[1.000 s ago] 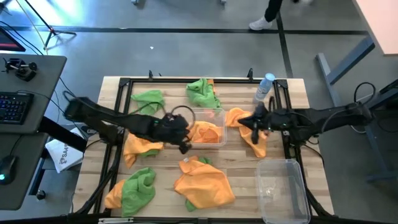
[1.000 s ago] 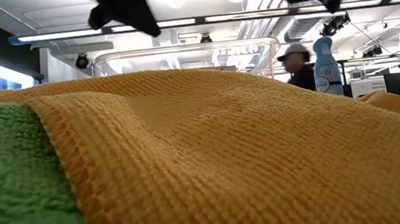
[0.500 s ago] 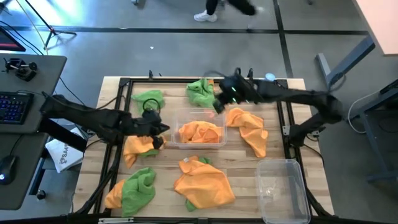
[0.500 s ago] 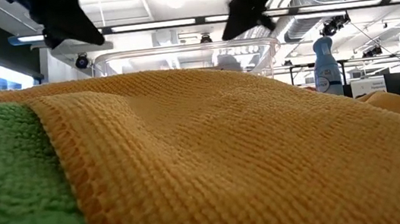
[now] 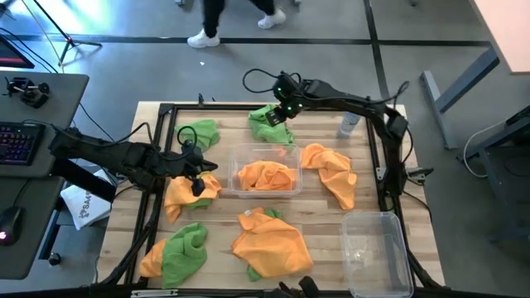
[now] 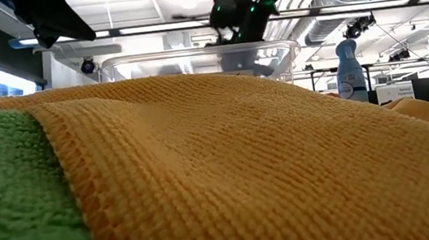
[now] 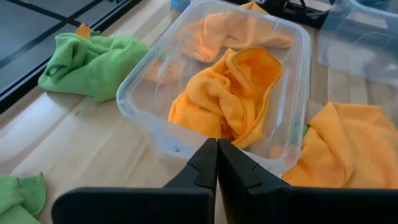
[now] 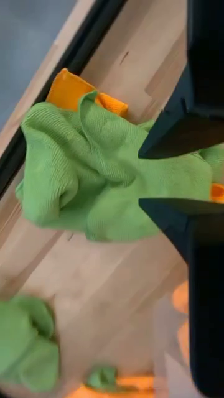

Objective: Sort microfiber towel by color & place in baskets
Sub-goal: Put the green microfiber cloth into the bottom transparent bin

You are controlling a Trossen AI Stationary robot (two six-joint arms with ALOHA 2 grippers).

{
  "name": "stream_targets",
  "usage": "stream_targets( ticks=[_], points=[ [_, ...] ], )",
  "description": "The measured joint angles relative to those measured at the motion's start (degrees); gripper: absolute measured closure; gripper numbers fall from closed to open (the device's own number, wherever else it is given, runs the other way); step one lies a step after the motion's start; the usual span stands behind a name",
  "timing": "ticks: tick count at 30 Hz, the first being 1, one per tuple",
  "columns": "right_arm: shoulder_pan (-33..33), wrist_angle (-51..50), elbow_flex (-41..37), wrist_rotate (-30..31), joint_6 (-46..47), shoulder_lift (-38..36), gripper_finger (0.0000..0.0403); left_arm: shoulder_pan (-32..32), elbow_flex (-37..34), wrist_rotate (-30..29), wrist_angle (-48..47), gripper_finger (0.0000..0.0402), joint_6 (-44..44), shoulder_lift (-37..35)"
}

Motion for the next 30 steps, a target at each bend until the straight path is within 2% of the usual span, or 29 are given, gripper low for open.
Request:
stream_targets(
  ticks=[6, 10, 18, 26, 30],
  points=[
    [-0.5, -2.8, 3.3, 0.0, 1.0, 5.2, 0.0231, 0.0, 0.0, 1.1, -1.4, 0.0401, 1.0, 0.0],
    [-0.5, -3.7, 3.3, 0.0, 2.0, 6.9, 0.0212, 0.0, 0.0, 1.6, -2.5, 0.0401, 1.1, 0.0],
    [-0.9, -8.0, 3.3, -0.3, 3.6, 9.9, 0.021, 0.0, 0.0, 1.6, -2.9, 0.0401, 1.0, 0.0],
    [-1.3, -7.6, 3.3, -0.9, 3.5, 11.0, 0.021, 0.0, 0.0, 1.5, -3.0, 0.0401, 1.0, 0.0],
    [-1.3, -6.8, 3.3, -4.1, 2.7, 11.0, 0.022, 0.0, 0.0, 1.5, -3.0, 0.0401, 1.0, 0.0]
  ],
)
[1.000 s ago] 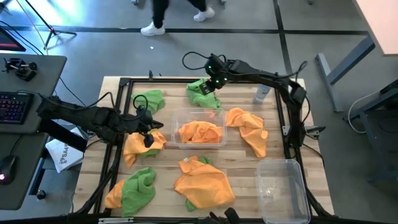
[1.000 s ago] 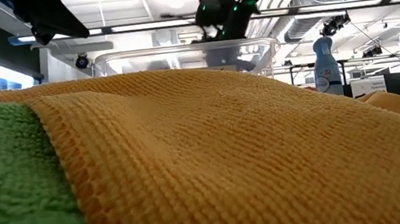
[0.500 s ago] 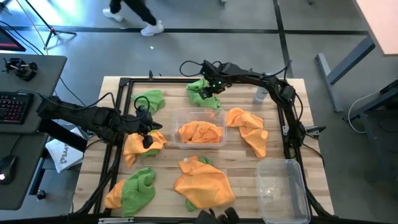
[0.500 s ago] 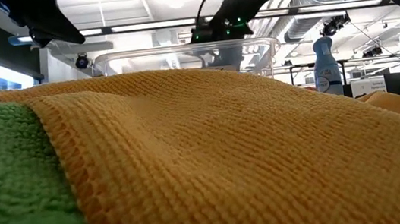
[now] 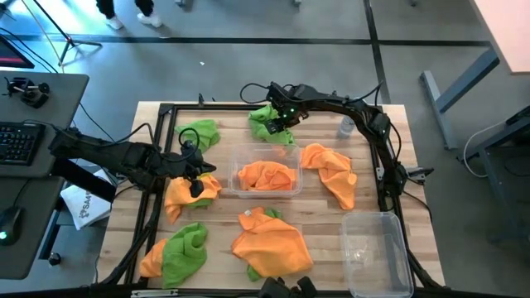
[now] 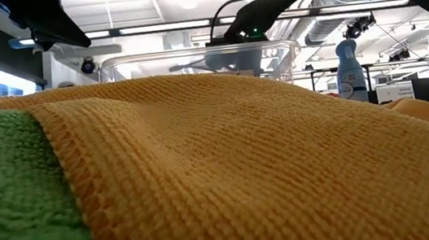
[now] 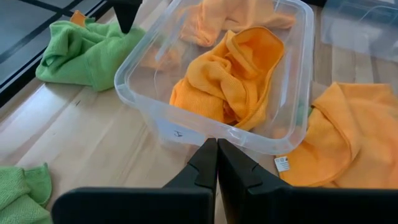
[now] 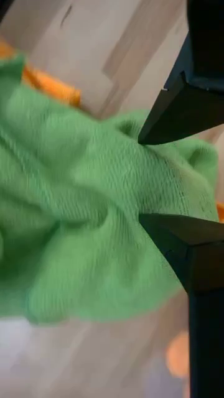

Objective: Sort microfiber towel by color & place in baskets
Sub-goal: Put the green microfiber cloth into the bottom transparent bin

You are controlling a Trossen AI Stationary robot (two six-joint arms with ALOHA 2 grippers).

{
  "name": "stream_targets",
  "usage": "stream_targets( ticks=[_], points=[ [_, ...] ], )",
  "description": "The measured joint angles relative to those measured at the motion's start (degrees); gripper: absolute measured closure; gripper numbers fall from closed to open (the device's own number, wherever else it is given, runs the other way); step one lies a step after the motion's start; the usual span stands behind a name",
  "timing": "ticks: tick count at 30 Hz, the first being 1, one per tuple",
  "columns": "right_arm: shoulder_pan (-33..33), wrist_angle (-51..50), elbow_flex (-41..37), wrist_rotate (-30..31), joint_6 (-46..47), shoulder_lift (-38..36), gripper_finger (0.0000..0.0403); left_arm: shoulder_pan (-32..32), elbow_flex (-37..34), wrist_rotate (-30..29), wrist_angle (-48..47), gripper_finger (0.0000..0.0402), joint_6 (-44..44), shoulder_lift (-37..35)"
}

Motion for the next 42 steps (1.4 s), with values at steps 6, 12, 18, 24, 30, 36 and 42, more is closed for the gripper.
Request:
stream_targets(
  ticks=[6, 12, 18, 24, 30, 36, 42],
  points=[
    [0.0, 0.8, 0.0, -1.5, -0.8, 0.0, 0.0323, 0.0, 0.0, 0.0, 0.0, 0.0401, 0.4, 0.0],
    [0.0, 0.2, 0.6, -1.4, -0.8, 0.0, 0.0386, 0.0, 0.0, 0.0, 0.0, 0.0401, 0.8, 0.0],
    [0.6, -1.5, 4.2, 1.1, -2.2, -2.5, 0.0397, 0.0, 0.0, 0.1, 0.0, 0.0401, 0.8, 0.0],
    [2.2, -2.7, 6.8, 8.5, -3.4, -10.2, 0.04, 0.0, 0.0, 0.1, 0.1, 0.0401, 0.8, 0.0],
    [3.1, -2.6, 7.0, 10.1, -4.2, -18.9, 0.0401, 0.0, 0.0, 0.1, 0.5, 0.0401, 1.3, 0.0],
    [4.5, 0.1, 7.0, 10.4, -5.1, -22.3, 0.0402, 0.0, 0.0, -0.1, 1.1, 0.0401, 1.4, 0.0],
    [6.1, -0.3, 7.0, 12.7, -6.9, -22.9, 0.0402, 0.0, 0.0, -0.2, 2.5, 0.0401, -0.4, 0.0]
  ],
)
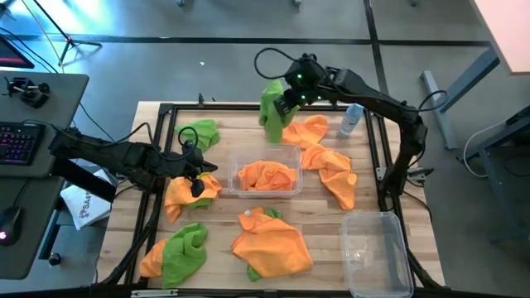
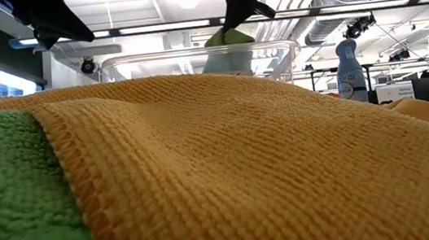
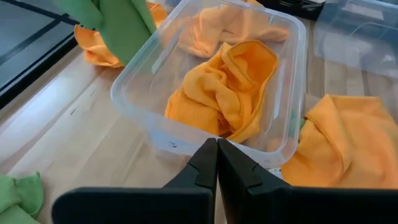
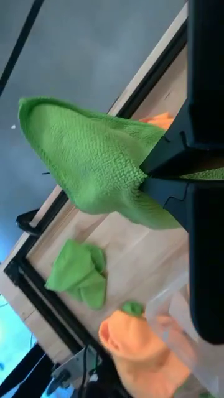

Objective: Sort microfiber towel by color & place in baskets
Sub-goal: Put the green microfiber cloth into the bottom transparent bin

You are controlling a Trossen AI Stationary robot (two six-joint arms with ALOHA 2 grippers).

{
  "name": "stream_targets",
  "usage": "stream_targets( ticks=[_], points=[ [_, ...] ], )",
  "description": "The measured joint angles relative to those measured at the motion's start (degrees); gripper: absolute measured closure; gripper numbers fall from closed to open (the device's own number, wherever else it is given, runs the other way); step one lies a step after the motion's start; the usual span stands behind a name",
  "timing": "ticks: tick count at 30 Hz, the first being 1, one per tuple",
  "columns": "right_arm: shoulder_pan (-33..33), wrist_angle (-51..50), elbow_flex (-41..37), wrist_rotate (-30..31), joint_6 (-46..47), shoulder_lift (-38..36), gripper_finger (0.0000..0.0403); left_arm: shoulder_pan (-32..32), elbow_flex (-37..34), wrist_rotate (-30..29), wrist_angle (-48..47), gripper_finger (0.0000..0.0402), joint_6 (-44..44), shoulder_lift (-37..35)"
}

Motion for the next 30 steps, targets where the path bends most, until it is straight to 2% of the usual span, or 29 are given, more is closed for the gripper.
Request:
stream_targets(
  ticks=[6, 13, 22, 30],
  points=[
    [2.4, -4.9, 0.0, 4.1, 0.0, -4.6, 0.0402, 0.0, 0.0, 0.1, -0.2, 0.0401, -0.8, 0.0],
    [8.9, -13.3, 0.0, 11.3, 4.0, -15.6, 0.0403, 0.0, 0.0, 0.2, -0.2, 0.0401, -3.8, 0.0],
    [25.9, -22.1, 0.0, 17.1, 17.9, -28.7, 0.0403, 0.0, 0.0, 0.0, -0.5, 0.0401, -3.7, 0.0],
    [44.8, -31.8, -0.1, 17.8, 33.5, -31.3, 0.0403, 0.0, 0.0, -0.2, -0.5, 0.0401, -0.4, 0.0]
  ],
)
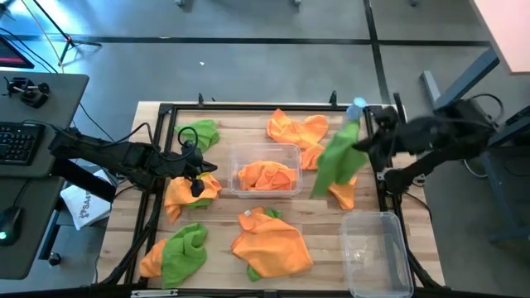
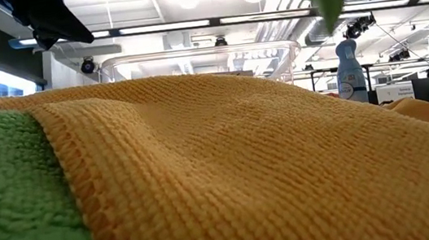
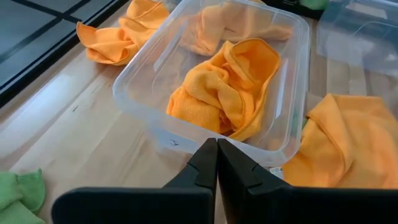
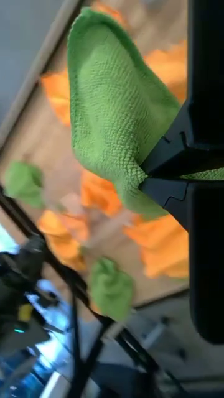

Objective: Sort microfiber towel by color & place in baskets
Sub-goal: Put the green microfiber cloth into the bottom transparent bin

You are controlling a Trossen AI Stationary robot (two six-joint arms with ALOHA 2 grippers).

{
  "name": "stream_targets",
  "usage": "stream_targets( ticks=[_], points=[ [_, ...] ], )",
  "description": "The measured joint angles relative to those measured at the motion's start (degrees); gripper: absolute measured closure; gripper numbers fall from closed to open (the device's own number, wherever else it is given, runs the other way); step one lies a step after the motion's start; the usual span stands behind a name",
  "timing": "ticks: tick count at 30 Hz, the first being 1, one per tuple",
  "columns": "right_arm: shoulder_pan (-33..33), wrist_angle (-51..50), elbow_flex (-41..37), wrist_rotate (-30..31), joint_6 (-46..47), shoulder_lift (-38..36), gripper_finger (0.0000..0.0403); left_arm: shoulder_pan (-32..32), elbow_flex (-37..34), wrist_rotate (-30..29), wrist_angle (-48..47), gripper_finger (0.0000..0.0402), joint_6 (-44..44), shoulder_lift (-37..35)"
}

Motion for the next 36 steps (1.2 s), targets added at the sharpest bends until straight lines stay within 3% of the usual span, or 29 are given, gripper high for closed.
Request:
stream_targets(
  ticks=[5, 9, 20, 25, 29, 36],
  points=[
    [12.0, -1.8, 0.0, 2.2, 10.4, -0.1, 0.0403, 0.0, 0.0, 0.0, 0.0, 0.0401, -0.3, 0.0],
    [20.5, -2.0, 0.0, -0.6, 17.9, 0.0, 0.0403, 0.0, 0.0, 0.0, 0.0, 0.0401, -0.3, 0.0],
    [37.2, -1.9, 0.0, -23.3, 41.8, 3.7, 0.0403, 0.0, 0.0, -1.3, 0.0, 0.0401, -0.3, 0.0],
    [42.6, -2.0, 0.0, -29.3, 50.5, 5.8, 0.0403, 0.0, 0.0, -3.1, 0.0, 0.0401, -0.3, 0.0],
    [44.8, -1.8, -0.4, -28.6, 49.8, 6.6, 0.0403, 0.0, 0.0, -3.4, 0.0, 0.0401, -0.3, 0.0],
    [44.1, -1.9, -8.6, -18.1, 37.9, 6.6, 0.0403, 0.0, 0.0, -5.3, 0.1, 0.0401, -0.3, 0.9]
  ],
)
